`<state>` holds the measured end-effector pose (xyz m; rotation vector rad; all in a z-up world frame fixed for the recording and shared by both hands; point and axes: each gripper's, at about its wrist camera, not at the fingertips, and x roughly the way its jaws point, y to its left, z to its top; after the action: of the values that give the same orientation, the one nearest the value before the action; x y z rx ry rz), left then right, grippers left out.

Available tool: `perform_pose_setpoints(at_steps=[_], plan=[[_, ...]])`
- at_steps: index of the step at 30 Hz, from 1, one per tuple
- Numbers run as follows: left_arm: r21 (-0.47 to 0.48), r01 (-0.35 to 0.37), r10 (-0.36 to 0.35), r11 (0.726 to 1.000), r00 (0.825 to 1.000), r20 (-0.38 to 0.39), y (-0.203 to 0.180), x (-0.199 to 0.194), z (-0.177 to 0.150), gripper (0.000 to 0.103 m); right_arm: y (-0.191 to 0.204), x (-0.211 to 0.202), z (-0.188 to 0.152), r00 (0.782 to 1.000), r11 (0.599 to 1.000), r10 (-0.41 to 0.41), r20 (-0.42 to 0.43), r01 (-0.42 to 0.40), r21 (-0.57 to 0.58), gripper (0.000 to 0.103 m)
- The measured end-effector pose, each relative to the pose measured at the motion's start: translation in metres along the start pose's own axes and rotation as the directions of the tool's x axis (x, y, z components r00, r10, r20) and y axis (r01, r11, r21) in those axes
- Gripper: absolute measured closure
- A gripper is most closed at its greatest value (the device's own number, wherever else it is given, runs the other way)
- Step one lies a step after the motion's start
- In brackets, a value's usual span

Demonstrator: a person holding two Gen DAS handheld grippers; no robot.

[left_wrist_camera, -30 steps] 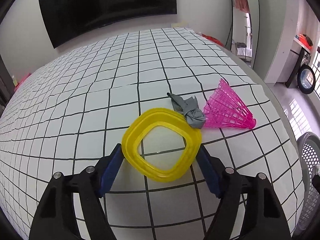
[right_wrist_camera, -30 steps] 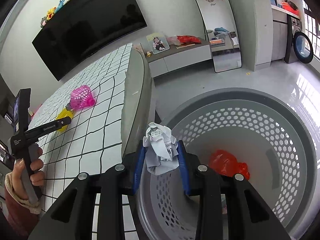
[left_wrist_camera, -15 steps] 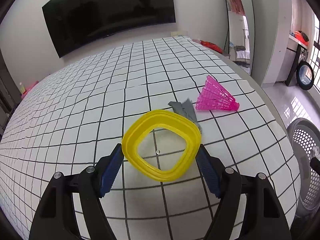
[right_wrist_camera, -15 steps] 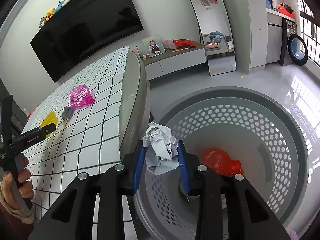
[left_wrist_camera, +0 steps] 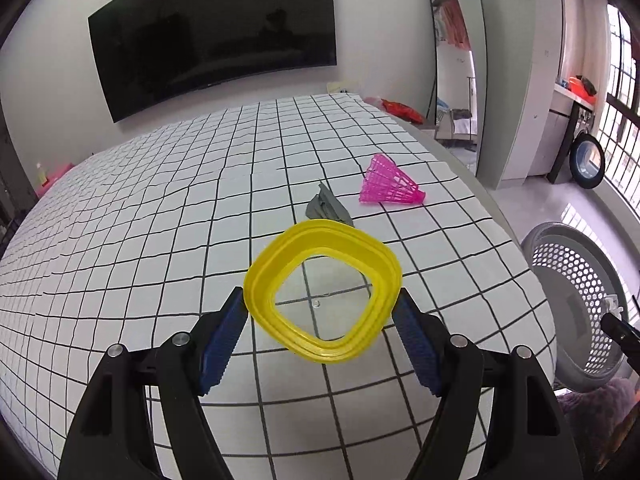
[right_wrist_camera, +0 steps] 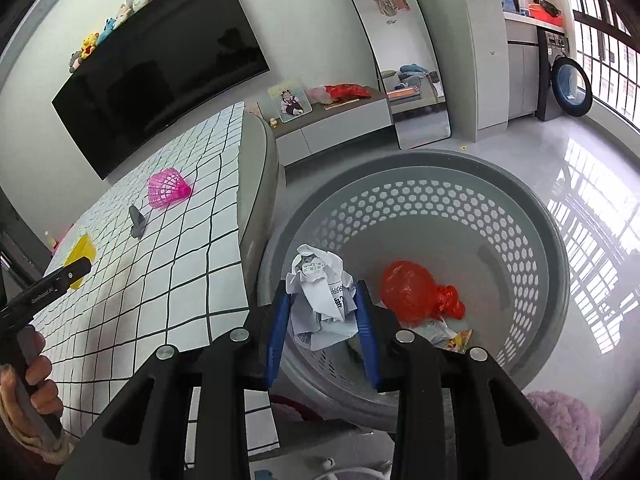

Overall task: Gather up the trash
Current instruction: 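Carry the yellow ring over the basket with the left gripper while the right holds the paper there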

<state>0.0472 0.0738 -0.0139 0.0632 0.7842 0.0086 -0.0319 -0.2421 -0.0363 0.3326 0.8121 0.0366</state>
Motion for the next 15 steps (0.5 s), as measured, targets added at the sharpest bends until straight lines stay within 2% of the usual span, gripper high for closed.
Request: perform_pose_setpoints(at_steps=[8, 15], plan=[[0.035, 0.103, -0.105, 0.994, 0.994, 0.035, -0.034, -0.028, -0.010, 0.031, -0.012, -0.026, -0.008, 0.999, 0.999, -0.034, 0.029, 0.033, 0.029, 0.071], [0.081, 0.191, -0.194, 0.978, 0.980, 0.041, -0.071, -0.044, -0.014, 0.031, -0.029, -0.045, -0.016, 0.997, 0.996, -0.068, 0.047, 0.065, 0.056, 0.071]])
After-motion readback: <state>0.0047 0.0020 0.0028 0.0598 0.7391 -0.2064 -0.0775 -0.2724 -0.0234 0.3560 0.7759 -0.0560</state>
